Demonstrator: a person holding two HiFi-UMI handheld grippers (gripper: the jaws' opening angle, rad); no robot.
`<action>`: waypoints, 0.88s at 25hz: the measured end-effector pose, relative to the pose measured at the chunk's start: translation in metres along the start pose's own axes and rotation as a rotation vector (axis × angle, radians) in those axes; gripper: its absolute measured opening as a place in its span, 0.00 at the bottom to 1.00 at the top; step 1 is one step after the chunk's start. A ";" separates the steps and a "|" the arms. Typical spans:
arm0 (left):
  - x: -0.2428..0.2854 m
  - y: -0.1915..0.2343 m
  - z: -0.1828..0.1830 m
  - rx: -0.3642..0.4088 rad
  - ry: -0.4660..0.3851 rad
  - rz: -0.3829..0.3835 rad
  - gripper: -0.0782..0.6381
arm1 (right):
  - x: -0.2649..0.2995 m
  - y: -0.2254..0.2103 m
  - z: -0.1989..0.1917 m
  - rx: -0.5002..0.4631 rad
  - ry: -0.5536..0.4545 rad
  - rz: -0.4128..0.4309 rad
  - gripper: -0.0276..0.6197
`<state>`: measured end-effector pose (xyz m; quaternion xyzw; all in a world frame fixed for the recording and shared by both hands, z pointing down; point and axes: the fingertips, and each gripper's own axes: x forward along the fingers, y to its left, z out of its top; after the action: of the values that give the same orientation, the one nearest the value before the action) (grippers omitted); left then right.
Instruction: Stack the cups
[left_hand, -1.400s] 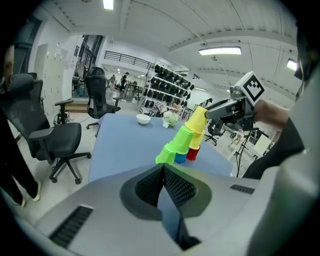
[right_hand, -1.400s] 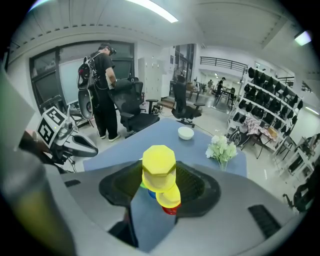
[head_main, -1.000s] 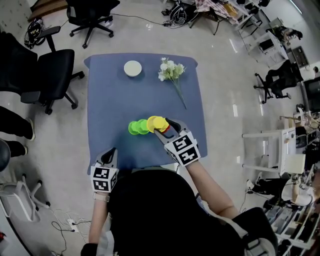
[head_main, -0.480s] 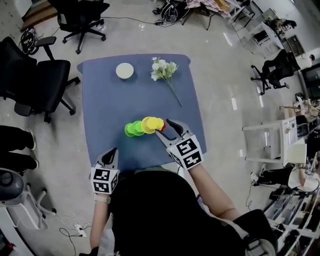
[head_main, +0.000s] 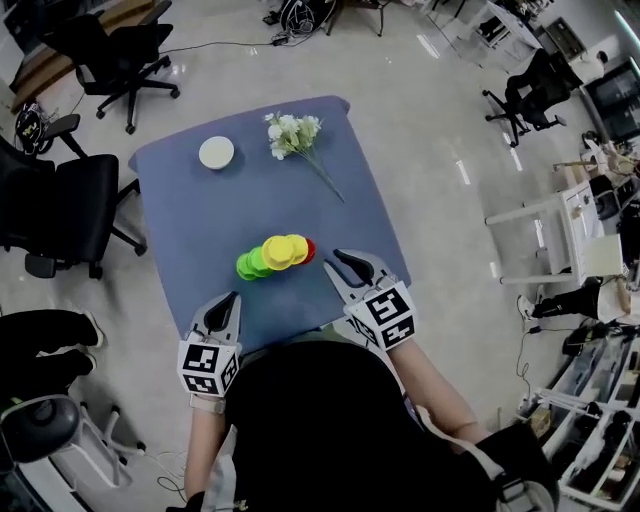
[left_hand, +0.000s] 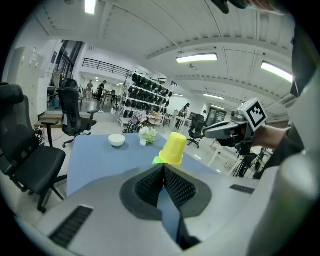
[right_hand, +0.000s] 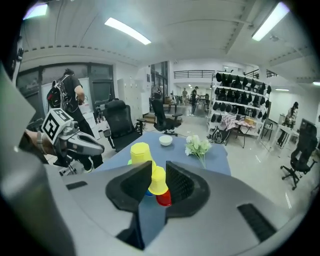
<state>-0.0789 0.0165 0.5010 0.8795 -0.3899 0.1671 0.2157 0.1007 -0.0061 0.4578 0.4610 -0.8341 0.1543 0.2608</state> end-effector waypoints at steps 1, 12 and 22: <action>0.002 -0.004 0.006 0.011 -0.004 -0.011 0.12 | -0.005 -0.002 -0.001 0.012 -0.012 -0.004 0.18; 0.015 -0.047 0.059 0.142 -0.070 -0.119 0.12 | -0.046 -0.007 -0.015 0.089 -0.117 -0.050 0.15; 0.024 -0.062 0.069 0.186 -0.080 -0.162 0.12 | -0.063 -0.011 -0.027 0.138 -0.147 -0.093 0.15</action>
<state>-0.0078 0.0041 0.4383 0.9302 -0.3089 0.1492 0.1304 0.1456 0.0452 0.4433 0.5263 -0.8160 0.1647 0.1735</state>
